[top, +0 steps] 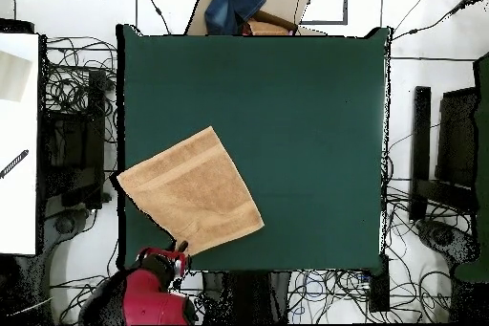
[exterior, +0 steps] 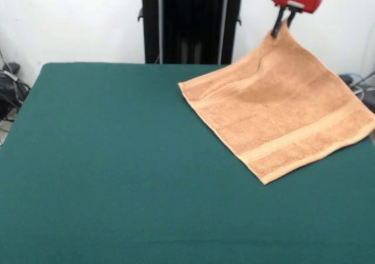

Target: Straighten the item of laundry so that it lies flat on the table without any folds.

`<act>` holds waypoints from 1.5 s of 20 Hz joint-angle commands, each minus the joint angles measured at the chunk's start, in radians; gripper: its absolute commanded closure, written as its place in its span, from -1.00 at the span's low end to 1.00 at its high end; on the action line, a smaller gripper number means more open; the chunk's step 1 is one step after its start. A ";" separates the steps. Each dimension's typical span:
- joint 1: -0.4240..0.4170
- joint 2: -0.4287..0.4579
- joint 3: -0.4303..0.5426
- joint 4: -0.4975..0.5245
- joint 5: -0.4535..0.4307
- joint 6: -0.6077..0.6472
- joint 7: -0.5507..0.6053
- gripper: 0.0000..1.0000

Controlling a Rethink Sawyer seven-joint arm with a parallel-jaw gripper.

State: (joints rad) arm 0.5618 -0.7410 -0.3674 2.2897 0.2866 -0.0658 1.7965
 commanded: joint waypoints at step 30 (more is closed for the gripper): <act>-0.101 0.366 0.211 0.073 0.100 -0.436 0.491 1.00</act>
State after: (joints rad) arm 0.4487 -0.4074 -0.2405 2.3759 0.3072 -0.5062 1.9995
